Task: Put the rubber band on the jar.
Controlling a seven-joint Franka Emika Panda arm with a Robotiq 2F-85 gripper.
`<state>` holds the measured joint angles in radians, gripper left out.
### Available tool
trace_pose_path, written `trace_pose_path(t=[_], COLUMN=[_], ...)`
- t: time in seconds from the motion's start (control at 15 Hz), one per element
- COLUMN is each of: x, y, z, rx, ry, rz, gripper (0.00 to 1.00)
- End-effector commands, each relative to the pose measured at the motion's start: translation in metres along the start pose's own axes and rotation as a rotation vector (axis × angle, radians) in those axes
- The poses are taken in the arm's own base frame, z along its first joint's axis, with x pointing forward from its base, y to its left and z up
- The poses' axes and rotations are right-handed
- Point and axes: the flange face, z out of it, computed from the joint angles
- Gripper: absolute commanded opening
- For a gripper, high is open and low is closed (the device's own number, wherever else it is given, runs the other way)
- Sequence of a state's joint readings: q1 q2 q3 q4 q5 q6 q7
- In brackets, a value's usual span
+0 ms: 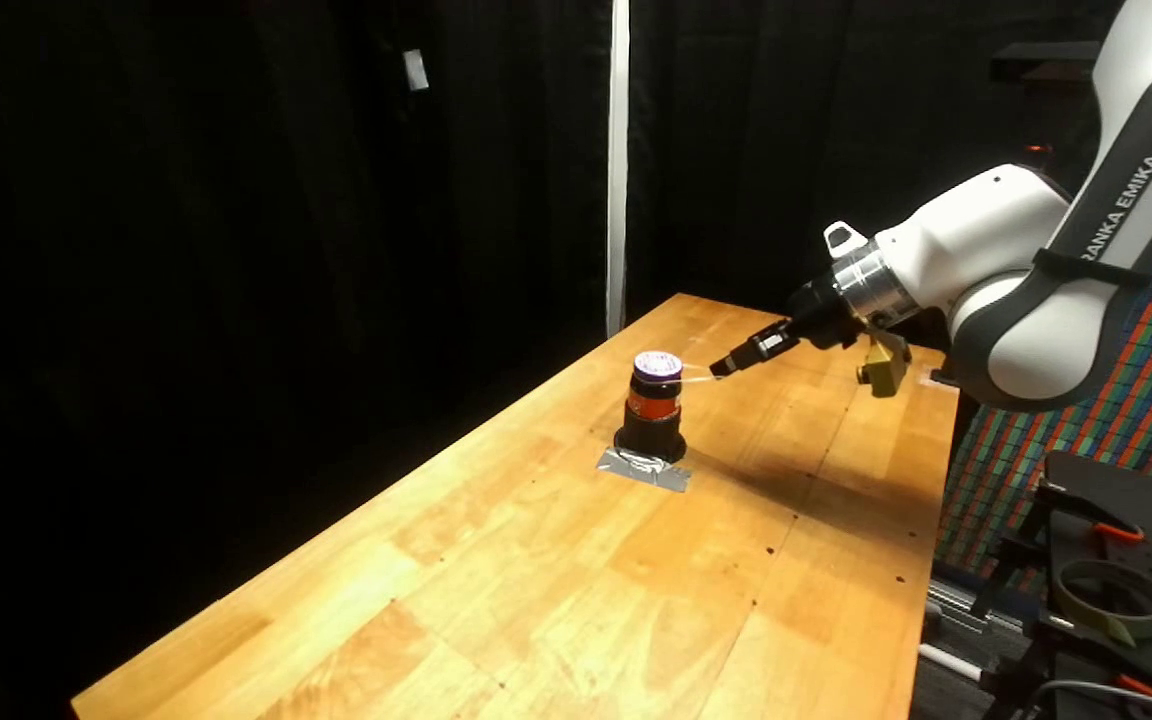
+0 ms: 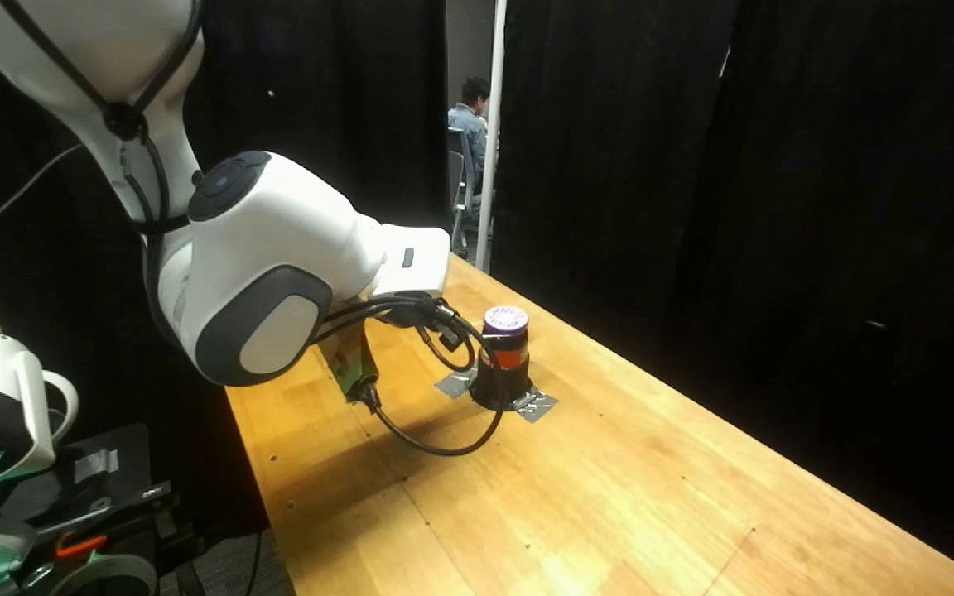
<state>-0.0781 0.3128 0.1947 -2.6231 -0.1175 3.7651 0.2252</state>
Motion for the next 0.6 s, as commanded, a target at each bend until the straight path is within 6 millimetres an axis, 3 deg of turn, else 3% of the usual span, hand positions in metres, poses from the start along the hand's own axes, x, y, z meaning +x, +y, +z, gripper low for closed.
trace_pose_path(t=[0.0,0.47,0.53], x=[-0.0047,-0.0047,-0.0042], y=[0.0021,0.0073,0.0071], z=[-0.0138,-0.0222,-0.0207], rx=[0.046,0.082,0.072], ry=[0.045,0.082,0.056], rz=[0.016,0.032,0.034], gripper=[0.0,0.0,0.26])
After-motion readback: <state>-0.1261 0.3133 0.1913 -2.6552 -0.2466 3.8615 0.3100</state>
